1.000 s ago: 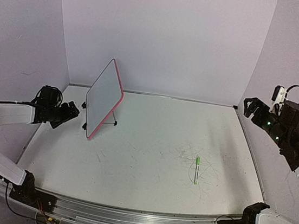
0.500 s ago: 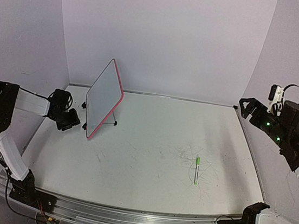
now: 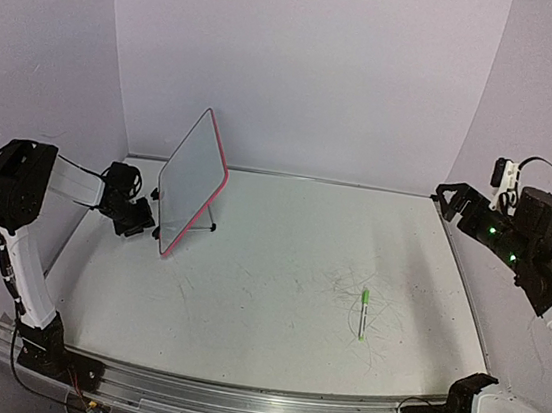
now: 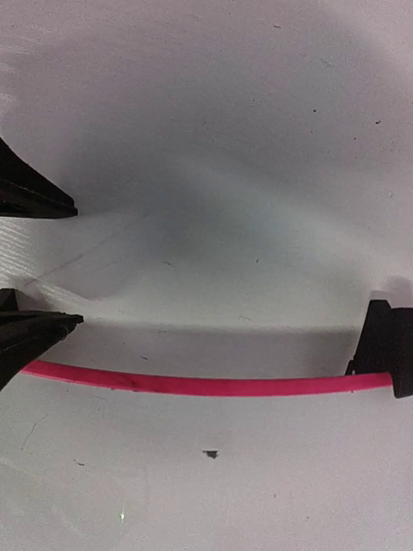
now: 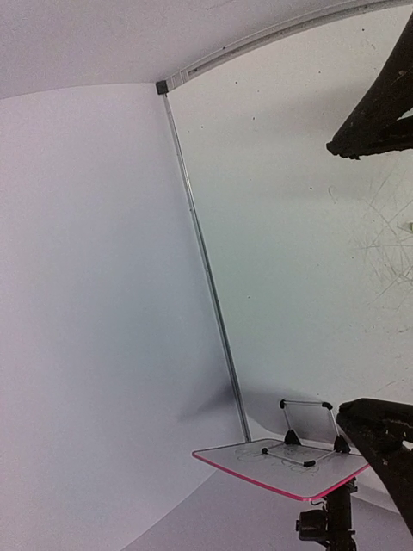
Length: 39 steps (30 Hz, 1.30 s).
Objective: Write a sentence on the whiteboard
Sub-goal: Adjust the whiteboard stand at the corner of the board.
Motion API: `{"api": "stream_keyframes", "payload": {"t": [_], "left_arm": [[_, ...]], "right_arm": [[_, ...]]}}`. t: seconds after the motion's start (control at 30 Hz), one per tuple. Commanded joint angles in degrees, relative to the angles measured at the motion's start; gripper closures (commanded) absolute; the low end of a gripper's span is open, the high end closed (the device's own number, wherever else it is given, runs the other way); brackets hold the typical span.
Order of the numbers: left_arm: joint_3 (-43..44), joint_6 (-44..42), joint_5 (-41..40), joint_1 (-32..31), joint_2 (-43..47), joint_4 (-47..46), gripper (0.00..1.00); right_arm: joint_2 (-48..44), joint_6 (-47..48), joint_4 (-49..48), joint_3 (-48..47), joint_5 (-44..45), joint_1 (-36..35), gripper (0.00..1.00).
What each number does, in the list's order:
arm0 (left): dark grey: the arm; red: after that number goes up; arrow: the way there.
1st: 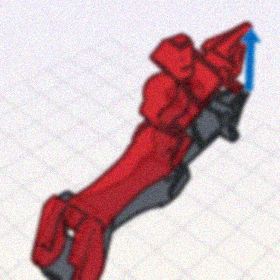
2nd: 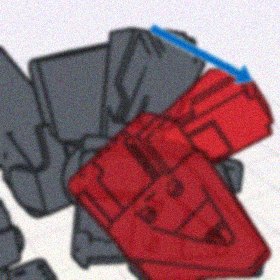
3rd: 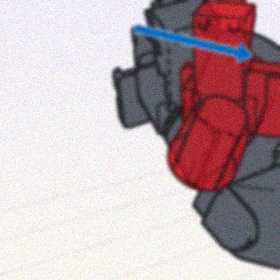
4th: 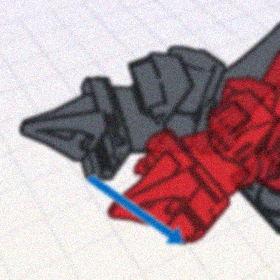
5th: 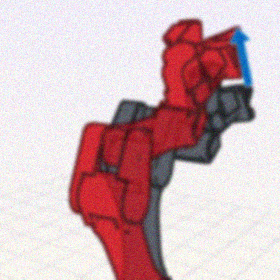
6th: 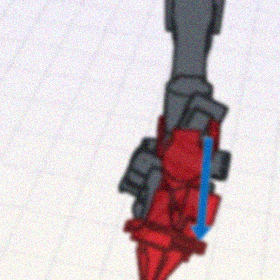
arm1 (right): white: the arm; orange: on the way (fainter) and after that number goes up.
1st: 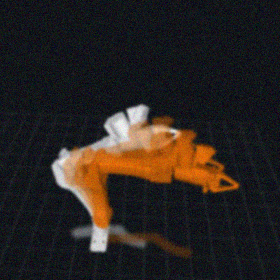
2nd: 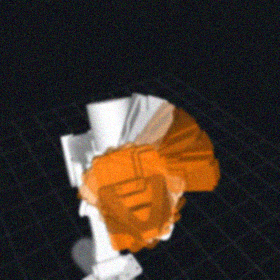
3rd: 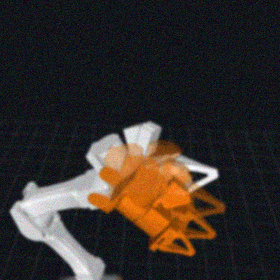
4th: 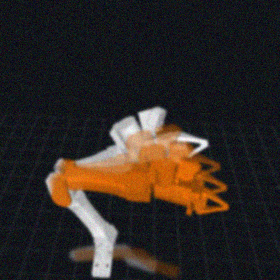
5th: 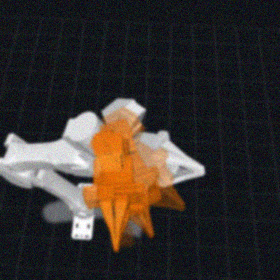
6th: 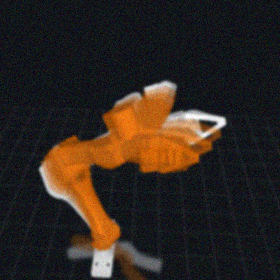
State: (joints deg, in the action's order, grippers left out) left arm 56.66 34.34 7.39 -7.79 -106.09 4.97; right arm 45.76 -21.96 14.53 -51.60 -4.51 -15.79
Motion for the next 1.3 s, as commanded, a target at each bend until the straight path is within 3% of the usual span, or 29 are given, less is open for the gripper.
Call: {"api": "stream_keyframes", "payload": {"t": [0.0,0.37,0.93,1.27], "left_arm": [[-3.35,0.08,1.75,-2.02,2.89,1.44,0.65],[-8.13,1.93,2.35,-8.21,8.87,0.90,0.67],[-3.89,8.71,3.77,-24.18,3.35,-4.75,0.72],[-9.36,4.98,-7.02,-25.63,11.95,-4.10,0.68]], "right_arm": [[1.26,-1.29,-2.66,0.33,-2.16,0.07,0.02],[2.51,-3.97,-4.96,2.43,-4.85,0.07,0.02],[8.72,-5.20,-6.76,6.71,-10.27,0.06,0.02],[7.66,-5.47,-7.29,7.42,-10.87,-0.26,0.02]]}}
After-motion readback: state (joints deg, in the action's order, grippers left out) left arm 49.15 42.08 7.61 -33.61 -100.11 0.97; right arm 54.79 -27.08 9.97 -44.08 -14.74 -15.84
